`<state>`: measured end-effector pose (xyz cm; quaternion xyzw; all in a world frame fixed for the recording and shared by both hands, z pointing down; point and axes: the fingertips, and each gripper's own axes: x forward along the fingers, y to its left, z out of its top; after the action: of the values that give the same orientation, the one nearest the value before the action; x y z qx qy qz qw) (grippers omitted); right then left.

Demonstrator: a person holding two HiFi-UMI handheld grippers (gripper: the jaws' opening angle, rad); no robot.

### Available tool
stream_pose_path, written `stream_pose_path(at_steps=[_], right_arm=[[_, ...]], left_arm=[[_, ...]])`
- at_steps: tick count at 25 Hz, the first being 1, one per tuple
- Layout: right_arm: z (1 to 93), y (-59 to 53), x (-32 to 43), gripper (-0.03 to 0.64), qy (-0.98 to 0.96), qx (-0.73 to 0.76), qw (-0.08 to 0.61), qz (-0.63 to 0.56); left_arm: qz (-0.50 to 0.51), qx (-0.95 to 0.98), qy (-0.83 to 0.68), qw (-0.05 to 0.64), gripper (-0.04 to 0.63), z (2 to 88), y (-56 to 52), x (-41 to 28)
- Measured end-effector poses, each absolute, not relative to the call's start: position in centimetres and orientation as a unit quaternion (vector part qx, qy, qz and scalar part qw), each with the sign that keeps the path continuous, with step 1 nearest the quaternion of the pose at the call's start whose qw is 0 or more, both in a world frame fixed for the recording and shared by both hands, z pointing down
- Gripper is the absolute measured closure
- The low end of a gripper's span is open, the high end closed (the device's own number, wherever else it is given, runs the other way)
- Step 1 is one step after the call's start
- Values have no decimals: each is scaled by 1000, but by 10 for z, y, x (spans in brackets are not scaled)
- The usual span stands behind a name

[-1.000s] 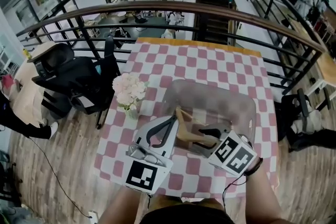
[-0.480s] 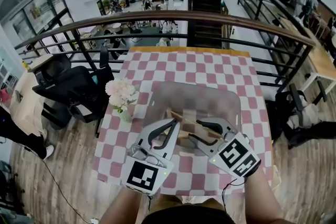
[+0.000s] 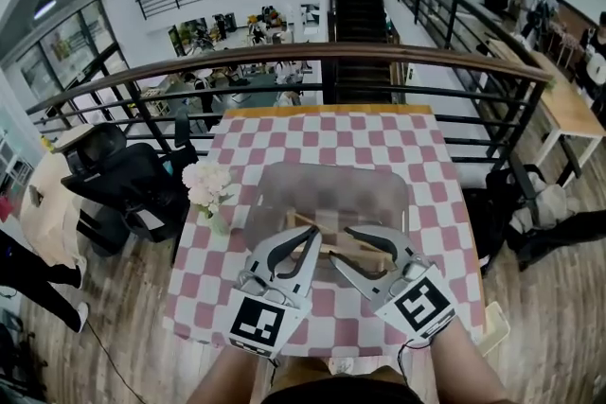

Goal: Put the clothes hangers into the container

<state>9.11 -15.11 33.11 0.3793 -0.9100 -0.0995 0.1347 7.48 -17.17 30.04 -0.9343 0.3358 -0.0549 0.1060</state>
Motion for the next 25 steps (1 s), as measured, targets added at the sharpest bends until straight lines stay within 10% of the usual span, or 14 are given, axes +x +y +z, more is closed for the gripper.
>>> stream_pose_path(at_steps=[25], right_arm=[[289, -108, 122, 586, -892, 437, 37, -110]], left_arm=[[-35, -937, 316, 142, 586, 277, -133, 92]])
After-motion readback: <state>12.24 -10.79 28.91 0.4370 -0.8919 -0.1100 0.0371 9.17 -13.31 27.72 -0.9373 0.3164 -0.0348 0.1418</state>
